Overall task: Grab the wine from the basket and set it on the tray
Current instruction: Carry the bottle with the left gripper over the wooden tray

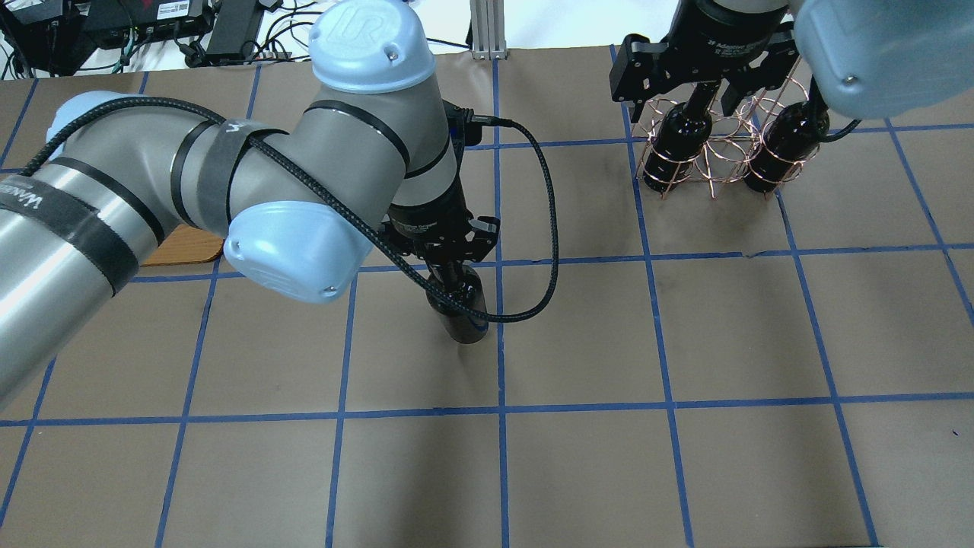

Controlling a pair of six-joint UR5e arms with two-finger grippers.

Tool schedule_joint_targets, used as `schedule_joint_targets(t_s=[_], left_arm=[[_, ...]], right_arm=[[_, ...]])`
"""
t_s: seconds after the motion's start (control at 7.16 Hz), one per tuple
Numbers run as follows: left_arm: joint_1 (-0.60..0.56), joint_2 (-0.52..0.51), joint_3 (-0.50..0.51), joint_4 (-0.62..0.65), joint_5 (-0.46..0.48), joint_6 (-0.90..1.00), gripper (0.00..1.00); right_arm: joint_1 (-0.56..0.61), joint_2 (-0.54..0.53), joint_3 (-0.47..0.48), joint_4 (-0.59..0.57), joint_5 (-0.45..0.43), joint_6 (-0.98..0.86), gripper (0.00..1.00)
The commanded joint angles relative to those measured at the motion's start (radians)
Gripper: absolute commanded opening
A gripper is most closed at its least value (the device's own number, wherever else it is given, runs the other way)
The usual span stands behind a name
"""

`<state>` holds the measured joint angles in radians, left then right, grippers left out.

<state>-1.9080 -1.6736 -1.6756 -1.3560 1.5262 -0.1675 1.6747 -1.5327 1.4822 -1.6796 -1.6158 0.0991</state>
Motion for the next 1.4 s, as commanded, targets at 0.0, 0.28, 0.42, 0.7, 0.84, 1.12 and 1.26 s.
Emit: schedule_joint_targets(t_s=[0.0,0.28,0.42,0.7,0.84,1.12,1.26], left_arm=[[0.166,-0.014,0.101,-0.076,-0.005,0.176,0.00],[0.373,-0.063,0.259,-0.240,0.002,0.400,0.00],[0.465,-0.090,0.304,-0.252,0.032,0.464,0.00],[0.614,-0.156,0.362,-0.239,0.060,0.583,0.00],[0.663,-0.205,0.417,-0.226,0.116,0.667,0.00],[0.743,-0.291,0.470,-0.123,0.118,0.752,0.00],[0.768,-0.319,0.479,-0.103,0.117,0.773,0.00]], right_arm=[[0.000,0.002,0.013,-0.006,-0.007,0.008,1.00],[0.000,-0.006,0.013,-0.006,-0.004,0.016,1.00],[0.000,-0.009,0.004,-0.006,-0.003,0.011,1.00],[0.000,-0.065,0.003,-0.006,0.005,0.011,1.00],[0.000,-0.070,0.013,-0.002,0.005,0.011,1.00],[0.002,-0.058,0.013,-0.008,0.005,0.004,1.00],[0.002,-0.050,0.013,-0.002,-0.005,0.001,1.00]])
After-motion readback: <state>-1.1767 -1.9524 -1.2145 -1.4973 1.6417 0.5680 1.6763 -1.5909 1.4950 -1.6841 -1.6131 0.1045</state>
